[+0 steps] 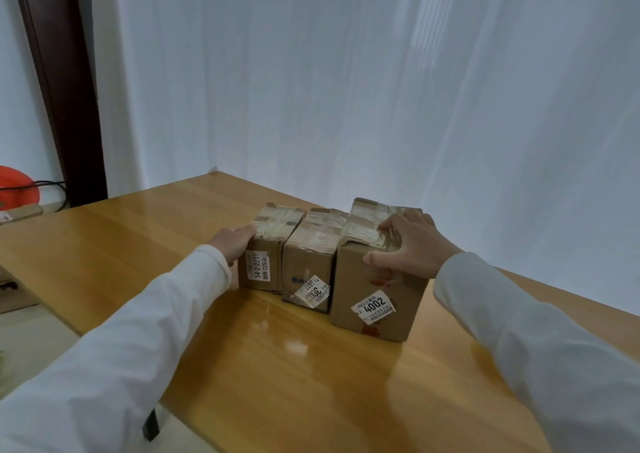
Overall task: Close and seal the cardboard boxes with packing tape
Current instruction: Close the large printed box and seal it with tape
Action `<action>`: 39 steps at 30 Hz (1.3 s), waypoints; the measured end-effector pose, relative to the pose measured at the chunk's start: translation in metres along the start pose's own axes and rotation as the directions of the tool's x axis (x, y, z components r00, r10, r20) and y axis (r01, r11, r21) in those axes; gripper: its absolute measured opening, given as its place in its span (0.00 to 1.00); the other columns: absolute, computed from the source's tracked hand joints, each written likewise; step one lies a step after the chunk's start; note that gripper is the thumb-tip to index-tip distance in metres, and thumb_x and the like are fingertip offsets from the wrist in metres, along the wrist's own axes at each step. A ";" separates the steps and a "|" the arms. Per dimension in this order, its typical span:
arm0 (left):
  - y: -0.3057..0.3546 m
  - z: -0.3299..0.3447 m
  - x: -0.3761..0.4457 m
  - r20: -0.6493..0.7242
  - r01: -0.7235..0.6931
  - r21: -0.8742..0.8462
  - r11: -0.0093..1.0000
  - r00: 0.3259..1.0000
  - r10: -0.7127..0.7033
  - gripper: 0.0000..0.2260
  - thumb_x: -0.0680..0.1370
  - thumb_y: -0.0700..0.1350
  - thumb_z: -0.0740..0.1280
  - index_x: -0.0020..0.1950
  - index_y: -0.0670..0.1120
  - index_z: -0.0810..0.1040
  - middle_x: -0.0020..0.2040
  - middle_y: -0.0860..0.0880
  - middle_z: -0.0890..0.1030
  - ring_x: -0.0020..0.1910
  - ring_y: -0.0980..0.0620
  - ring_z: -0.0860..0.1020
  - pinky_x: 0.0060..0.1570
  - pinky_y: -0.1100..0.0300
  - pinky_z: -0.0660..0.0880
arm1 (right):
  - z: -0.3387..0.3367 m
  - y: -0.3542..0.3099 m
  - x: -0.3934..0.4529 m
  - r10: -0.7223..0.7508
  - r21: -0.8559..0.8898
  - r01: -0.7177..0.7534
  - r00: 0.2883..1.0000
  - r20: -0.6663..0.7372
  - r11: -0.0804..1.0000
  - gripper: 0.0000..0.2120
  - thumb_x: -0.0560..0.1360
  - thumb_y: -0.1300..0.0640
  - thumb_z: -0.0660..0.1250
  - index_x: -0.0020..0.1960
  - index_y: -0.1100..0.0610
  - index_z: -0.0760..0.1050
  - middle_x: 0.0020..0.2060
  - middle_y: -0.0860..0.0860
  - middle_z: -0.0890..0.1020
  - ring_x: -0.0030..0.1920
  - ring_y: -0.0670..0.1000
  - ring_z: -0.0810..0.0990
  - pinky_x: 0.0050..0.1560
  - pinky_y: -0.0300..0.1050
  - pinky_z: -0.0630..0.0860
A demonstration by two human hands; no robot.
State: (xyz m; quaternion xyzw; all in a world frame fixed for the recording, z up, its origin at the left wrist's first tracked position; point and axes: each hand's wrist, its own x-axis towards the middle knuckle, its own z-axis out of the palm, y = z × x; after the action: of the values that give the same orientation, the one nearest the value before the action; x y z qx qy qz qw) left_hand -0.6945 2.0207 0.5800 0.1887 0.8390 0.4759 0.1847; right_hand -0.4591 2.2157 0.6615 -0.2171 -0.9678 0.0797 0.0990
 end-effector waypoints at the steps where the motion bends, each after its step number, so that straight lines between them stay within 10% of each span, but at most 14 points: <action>1: -0.001 -0.010 0.004 0.012 -0.013 0.080 0.997 1.000 0.012 0.15 0.81 0.55 0.55 0.60 0.48 0.74 0.57 0.43 0.77 0.57 0.43 0.74 0.57 0.50 0.72 | 0.001 -0.006 0.004 0.008 0.011 -0.008 1.000 0.006 1.000 0.33 0.68 0.36 0.70 0.66 0.49 0.67 0.60 0.48 0.66 0.67 0.52 0.60 0.64 0.51 0.65; 8: -0.004 -0.063 0.031 0.078 -0.002 0.197 0.980 0.997 -0.014 0.20 0.82 0.55 0.53 0.70 0.47 0.67 0.56 0.46 0.75 0.57 0.46 0.72 0.58 0.49 0.72 | 0.014 -0.054 0.035 0.063 0.045 -0.064 0.998 0.021 0.997 0.34 0.65 0.33 0.70 0.64 0.50 0.68 0.59 0.49 0.66 0.67 0.55 0.60 0.59 0.48 0.63; 22: -0.047 -0.046 0.035 -0.026 0.065 -0.319 0.946 0.997 -0.077 0.47 0.63 0.80 0.47 0.69 0.50 0.70 0.68 0.45 0.73 0.68 0.44 0.69 0.71 0.49 0.61 | 0.026 -0.086 0.058 0.202 -0.037 -0.199 0.976 0.078 0.979 0.43 0.65 0.29 0.65 0.72 0.51 0.59 0.66 0.52 0.62 0.71 0.57 0.54 0.68 0.54 0.62; 28: -0.058 -0.016 0.019 -0.241 -0.070 -0.299 0.952 0.970 -0.004 0.34 0.77 0.69 0.44 0.70 0.47 0.67 0.68 0.44 0.72 0.65 0.40 0.70 0.64 0.47 0.63 | 0.002 -0.074 0.050 0.227 0.236 -0.268 0.956 0.187 0.934 0.44 0.65 0.26 0.62 0.75 0.44 0.55 0.75 0.51 0.57 0.75 0.58 0.54 0.72 0.60 0.57; 31: -0.062 -0.009 0.009 -0.295 -0.049 -0.419 0.906 0.952 -0.086 0.30 0.79 0.63 0.51 0.72 0.43 0.62 0.66 0.42 0.70 0.65 0.39 0.68 0.63 0.46 0.63 | -0.018 -0.030 0.032 0.294 0.400 -0.254 0.955 -0.039 0.881 0.35 0.72 0.34 0.64 0.73 0.48 0.61 0.73 0.52 0.61 0.73 0.58 0.59 0.69 0.57 0.61; 34: -0.067 -0.005 0.004 -0.319 -0.052 -0.394 0.918 0.944 -0.083 0.30 0.79 0.62 0.52 0.73 0.43 0.60 0.70 0.42 0.68 0.67 0.40 0.67 0.66 0.46 0.62 | -0.021 0.045 0.000 0.459 0.130 -0.443 0.874 -0.158 0.887 0.27 0.75 0.40 0.63 0.68 0.53 0.68 0.68 0.53 0.69 0.70 0.58 0.62 0.64 0.55 0.65; 39: -0.062 0.023 -0.010 -0.411 -0.069 -0.321 0.944 0.909 -0.074 0.29 0.79 0.62 0.54 0.71 0.42 0.63 0.68 0.41 0.71 0.65 0.39 0.70 0.66 0.46 0.63 | 0.019 0.149 -0.072 0.754 -0.155 -0.743 0.612 0.239 0.651 0.42 0.69 0.33 0.67 0.74 0.56 0.63 0.70 0.56 0.69 0.70 0.60 0.65 0.67 0.54 0.66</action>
State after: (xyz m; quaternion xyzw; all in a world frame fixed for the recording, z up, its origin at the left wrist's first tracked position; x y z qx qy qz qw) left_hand -0.6836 2.0027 0.5164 0.0482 0.7680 0.6379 0.0307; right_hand -0.3395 2.3149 0.6025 -0.5892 -0.7937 0.1244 -0.0865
